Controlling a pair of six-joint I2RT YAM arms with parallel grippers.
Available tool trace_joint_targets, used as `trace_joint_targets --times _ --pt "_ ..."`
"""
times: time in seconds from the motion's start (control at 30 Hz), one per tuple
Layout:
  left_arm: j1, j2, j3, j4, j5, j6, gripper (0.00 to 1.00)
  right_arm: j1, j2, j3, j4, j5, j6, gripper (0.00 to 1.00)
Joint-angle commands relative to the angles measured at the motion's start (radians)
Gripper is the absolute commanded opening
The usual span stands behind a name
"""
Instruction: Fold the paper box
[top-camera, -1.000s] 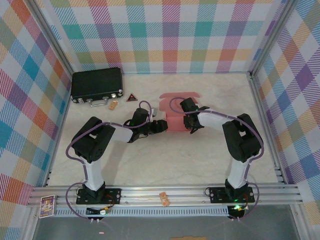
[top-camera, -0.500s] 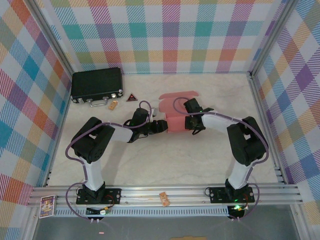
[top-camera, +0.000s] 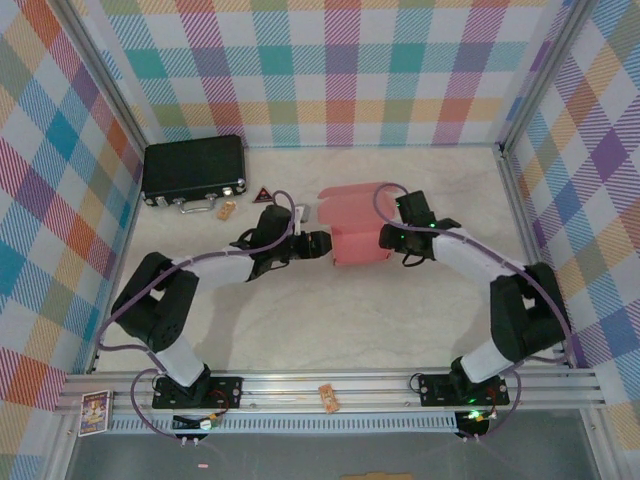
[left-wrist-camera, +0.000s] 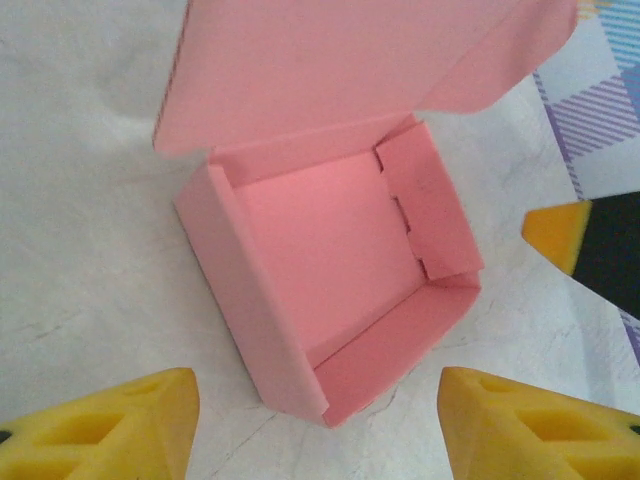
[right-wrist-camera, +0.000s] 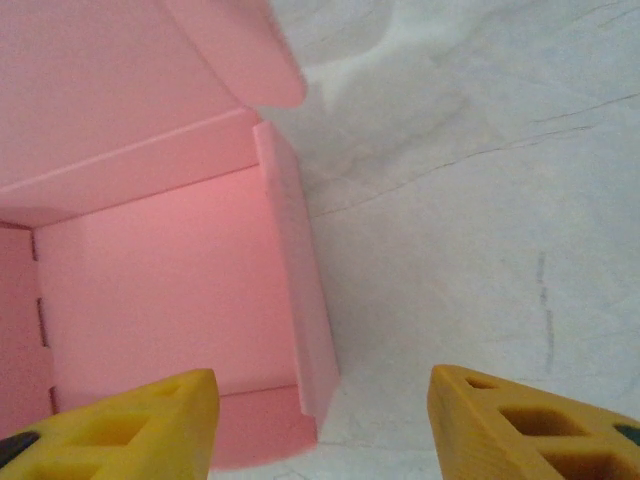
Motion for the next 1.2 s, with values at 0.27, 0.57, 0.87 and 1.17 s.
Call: trace_joint_targets --times 0.27,0.57,0.87,1.17 --pt "0.107 -0.102 0.118 -0.218 -0.252 -0.027 0.63 -0.269 -0.051 0.042 0.025 -0.319 -0.069 0.54" --pt "0.205 0.057 0.291 -0.303 -0.212 -0.113 0.51 -0.415 0.209 0.269 0.026 -0.555 -0.087 0.42" --pt "0.189 0.292 0.521 -0.395 -0.126 -0.141 0.37 -0.408 0.409 0.439 0.000 -0.669 -0.061 0.32" --pt "0.137 0.361 0.579 -0.401 0.007 -0.110 0.32 -0.318 0.419 0.446 -0.062 -0.675 -0.126 0.31"
